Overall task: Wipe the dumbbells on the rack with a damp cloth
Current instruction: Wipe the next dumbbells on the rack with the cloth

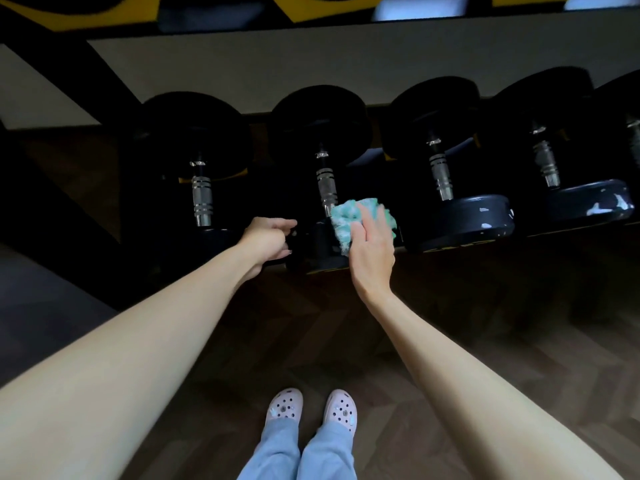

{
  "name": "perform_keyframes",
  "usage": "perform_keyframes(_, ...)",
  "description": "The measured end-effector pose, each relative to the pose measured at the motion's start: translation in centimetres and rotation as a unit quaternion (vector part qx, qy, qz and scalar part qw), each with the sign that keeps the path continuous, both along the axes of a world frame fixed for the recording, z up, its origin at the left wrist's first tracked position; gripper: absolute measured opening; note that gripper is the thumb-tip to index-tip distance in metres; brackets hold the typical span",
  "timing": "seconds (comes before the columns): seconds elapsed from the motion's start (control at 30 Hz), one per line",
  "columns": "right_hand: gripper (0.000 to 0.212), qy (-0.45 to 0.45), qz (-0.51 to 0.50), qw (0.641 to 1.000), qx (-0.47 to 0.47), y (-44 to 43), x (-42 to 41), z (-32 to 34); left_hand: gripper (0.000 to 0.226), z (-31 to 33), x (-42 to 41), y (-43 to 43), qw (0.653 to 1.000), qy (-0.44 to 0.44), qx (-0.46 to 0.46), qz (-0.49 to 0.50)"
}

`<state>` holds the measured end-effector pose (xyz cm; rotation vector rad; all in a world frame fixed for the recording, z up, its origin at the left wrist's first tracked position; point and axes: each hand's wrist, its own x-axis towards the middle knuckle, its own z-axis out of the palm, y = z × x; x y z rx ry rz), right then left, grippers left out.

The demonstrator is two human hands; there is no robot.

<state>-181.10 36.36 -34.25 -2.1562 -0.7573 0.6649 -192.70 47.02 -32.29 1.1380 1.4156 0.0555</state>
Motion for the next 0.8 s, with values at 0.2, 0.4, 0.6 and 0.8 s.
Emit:
perform_keyframes(0.2,0.043,-0.228,0.109,0.967,0.046,3.9,-3.3,-0.5,0.068,0.2,-1.1,0.2,0.994,-0.064,-0.042,0.073)
perform_keyframes(0.4,0.048,-0.356,0.269,0.892,-0.072,5.4,-3.2,-0.1,0.056,-0.3,-2.2,0.8,0.997,-0.011,-0.003,0.078)
perform_keyframes(0.6,0.028,-0.442,0.398,0.774,-0.214,5.5,-5.6,-0.6,0.056,-0.9,-3.3,-0.3,0.997,0.013,0.011,0.080)
perform_keyframes(0.8,0.017,-0.492,0.428,0.745,-0.139,3.5,-4.3,-1.5,0.058,-0.7,-2.4,-1.0,0.995,0.038,0.041,0.078)
